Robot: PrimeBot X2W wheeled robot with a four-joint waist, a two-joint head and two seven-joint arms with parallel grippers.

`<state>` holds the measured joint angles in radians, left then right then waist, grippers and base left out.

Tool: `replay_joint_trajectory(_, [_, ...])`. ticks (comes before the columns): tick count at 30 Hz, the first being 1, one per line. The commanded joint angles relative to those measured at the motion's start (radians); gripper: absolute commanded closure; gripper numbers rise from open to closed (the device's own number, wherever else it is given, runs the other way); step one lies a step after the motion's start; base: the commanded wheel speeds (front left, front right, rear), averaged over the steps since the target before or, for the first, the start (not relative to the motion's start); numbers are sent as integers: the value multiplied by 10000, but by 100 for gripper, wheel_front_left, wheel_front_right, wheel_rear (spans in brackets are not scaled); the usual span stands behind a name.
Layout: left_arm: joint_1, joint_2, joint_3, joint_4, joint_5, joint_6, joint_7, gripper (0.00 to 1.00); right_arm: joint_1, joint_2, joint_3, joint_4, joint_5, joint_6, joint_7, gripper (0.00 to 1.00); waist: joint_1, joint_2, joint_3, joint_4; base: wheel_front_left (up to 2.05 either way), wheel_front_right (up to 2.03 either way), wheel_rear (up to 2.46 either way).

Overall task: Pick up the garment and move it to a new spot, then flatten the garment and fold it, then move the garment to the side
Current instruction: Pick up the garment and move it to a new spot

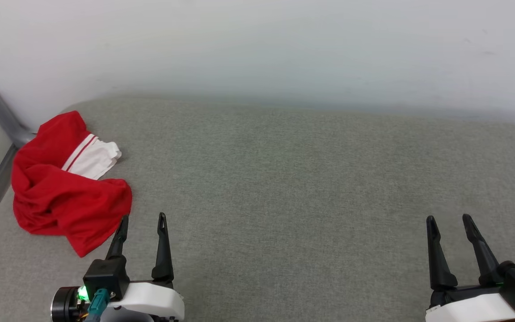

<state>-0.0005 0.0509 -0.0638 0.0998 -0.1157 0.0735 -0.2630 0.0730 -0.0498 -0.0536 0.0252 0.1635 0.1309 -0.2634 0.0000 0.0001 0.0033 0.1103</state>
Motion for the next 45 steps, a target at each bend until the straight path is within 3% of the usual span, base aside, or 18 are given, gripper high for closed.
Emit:
replay_joint_trajectory(1, [-36,-10,8,16,26,18,-28,0,98,-9,23,-36,-41,-5,-21,0,0,-1,18,245,0,0,0])
replay_joint_trajectory(11, [-50,-10,124,138,-33,-4,-28,0,154,-9,79,-55,-95,-5,-21,0,0,-1,3,1782,0,0,0])
replay_joint_trajectory(26, [91,-10,417,259,-42,-69,-28,0,194,-9,212,-50,-116,-5,-21,0,0,-1,-44,3456,0,0,0])
replay_joint_trajectory(36, [118,-10,511,296,-199,-54,-28,0,114,-9,210,-58,-219,-5,-21,0,0,-1,36,4001,0,0,0])
replay_joint_trajectory(45, [-201,-10,782,415,-172,-190,-28,0,-24,-10,332,-99,-336,-5,-21,0,0,-1,185,3800,0,0,0])
